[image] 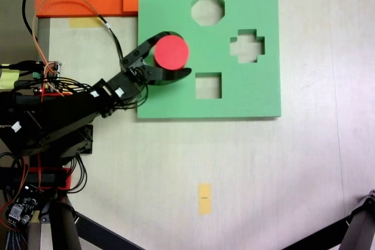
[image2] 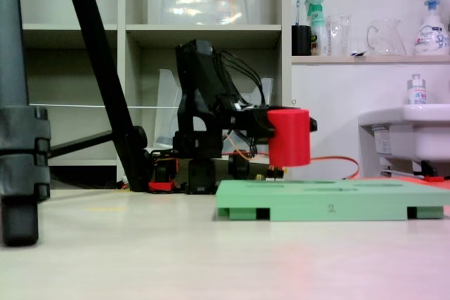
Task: Put the cylinder block into the corresponding hole
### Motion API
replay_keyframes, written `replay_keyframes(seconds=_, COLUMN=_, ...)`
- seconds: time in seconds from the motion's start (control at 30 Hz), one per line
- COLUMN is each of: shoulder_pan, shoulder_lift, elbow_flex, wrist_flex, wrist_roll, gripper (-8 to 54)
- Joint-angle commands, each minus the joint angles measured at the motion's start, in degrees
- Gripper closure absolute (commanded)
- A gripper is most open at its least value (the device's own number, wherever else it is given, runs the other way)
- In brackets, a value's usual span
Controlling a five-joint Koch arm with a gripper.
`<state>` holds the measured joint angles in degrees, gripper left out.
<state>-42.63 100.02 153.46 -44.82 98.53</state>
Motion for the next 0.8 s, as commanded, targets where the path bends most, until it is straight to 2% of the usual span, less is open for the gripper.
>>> replay_keyframes(seconds=0.0, shoulder_pan=-2.1, shoulder_lift=-2.3, elbow_flex=-1.3, wrist_flex=-10.5, wrist_roll=0.4, gripper=31.7)
replay_keyframes(seconds=0.33, shoulder_pan=-8.3, shoulder_lift=-19.3, elbow_flex=-4.7, wrist_flex=-24.0, wrist_roll=-1.8, gripper=31.4)
replay_keyframes(seconds=0.67, shoulder_pan=-9.3, shoulder_lift=-25.0, elbow_flex=-5.5, wrist_flex=-27.1, wrist_roll=-1.6, gripper=28.7)
replay_keyframes(seconds=0.77, shoulder_pan=-9.0, shoulder_lift=-28.4, elbow_flex=-6.1, wrist_flex=-28.4, wrist_roll=-1.7, gripper=22.1)
